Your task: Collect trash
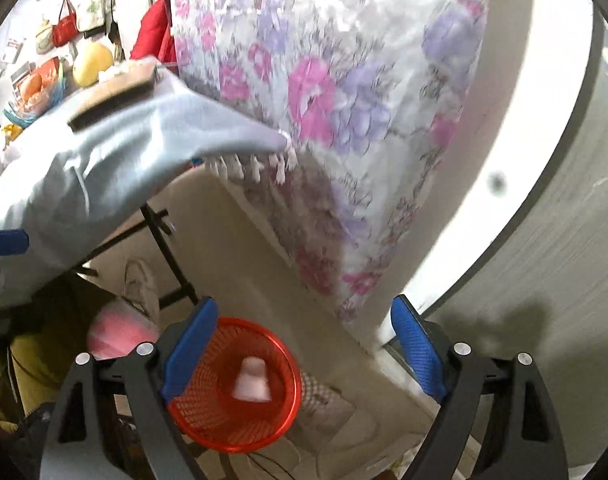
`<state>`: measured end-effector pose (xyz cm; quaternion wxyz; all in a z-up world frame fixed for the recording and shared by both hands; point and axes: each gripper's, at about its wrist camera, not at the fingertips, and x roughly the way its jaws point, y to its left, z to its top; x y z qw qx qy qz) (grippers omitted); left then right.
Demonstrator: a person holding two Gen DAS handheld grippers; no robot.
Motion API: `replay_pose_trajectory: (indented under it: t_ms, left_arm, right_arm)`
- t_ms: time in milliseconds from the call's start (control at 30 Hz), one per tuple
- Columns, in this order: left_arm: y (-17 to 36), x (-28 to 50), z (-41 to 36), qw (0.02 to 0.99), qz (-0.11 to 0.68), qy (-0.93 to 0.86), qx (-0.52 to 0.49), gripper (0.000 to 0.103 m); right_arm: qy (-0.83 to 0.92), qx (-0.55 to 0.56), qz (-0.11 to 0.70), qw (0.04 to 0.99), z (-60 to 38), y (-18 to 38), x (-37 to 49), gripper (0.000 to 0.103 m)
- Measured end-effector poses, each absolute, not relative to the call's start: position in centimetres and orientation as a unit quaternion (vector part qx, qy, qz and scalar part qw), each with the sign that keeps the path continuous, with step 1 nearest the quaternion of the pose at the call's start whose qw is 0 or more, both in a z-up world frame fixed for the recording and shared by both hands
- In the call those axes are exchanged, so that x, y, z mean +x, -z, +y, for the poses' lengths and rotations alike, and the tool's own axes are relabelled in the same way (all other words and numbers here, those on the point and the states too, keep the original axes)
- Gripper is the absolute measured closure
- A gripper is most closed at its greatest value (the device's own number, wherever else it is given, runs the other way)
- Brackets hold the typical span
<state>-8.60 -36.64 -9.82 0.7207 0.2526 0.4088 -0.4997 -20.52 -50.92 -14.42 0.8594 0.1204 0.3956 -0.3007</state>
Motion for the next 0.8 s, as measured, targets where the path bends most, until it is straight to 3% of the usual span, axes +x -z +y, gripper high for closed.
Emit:
replay_pose_trajectory:
  t_ms: [367,800]
  left_arm:
    - [6.0,-4.3,-29.3,0.823,0.358,0.390,0.204,0.007]
    - [4.2,3.9,-13.6,0.902,0.365,0.211,0.095,0.007]
  right_arm:
    - [0.228,0.144,0.337,0.902,-49.0,12.0,-18.7,0.014]
    - [0.109,0.145,0.317,0.931,-41.8,8.4,-12.1,0.010]
